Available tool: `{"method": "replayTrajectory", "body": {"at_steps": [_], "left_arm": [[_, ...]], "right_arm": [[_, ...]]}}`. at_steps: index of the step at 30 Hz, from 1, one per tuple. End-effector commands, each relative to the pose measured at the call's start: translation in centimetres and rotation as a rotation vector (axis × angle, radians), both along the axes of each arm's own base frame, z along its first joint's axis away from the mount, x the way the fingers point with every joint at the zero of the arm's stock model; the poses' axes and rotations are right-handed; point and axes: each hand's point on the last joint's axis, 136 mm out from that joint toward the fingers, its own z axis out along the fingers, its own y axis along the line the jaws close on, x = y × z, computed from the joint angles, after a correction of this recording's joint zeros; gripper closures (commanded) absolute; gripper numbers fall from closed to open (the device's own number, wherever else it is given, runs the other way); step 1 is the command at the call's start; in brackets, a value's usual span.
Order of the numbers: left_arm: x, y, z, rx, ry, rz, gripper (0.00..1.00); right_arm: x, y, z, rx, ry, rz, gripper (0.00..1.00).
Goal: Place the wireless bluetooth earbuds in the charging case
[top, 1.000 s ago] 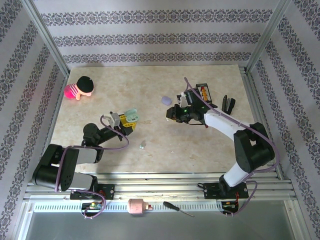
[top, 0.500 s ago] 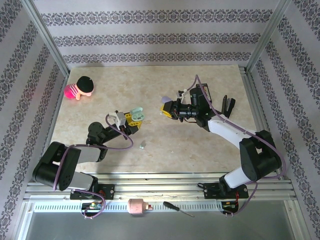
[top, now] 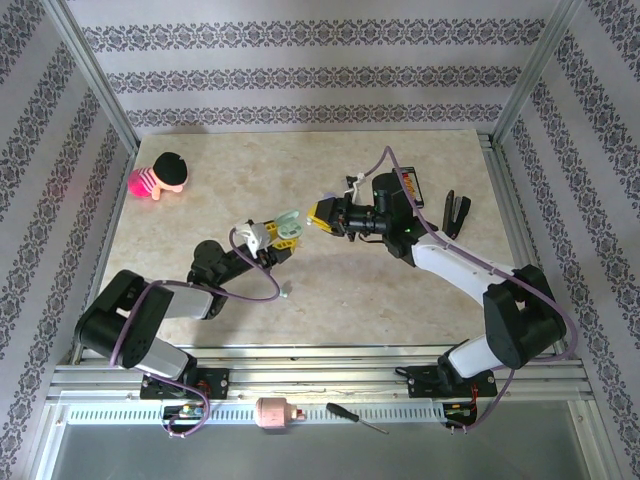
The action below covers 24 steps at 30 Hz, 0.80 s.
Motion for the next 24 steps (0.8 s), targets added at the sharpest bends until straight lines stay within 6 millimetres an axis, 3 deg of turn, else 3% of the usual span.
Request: {"method": "replayTrajectory", "body": {"at_steps": [1, 13, 24], "left_arm": [[0.8, -0.3, 1.9, -0.01, -0.099, 0.045, 0.73], [1.4, -1.4, 1.5, -0.005, -0.092, 0.04, 0.74], [1.2, -2.2, 1.6, 0.0, -0.102, 0.025, 0.74]], "right_arm": [[-0.1, 0.8, 1.9, -0.015, -0.101, 0.009, 0.82], [-1.1, 3.0, 1.6, -0.089, -0.166, 0.07, 0.82], [-1.2, 2.9, 0.7, -0.22, -0.219, 0.067, 0.82]]}}
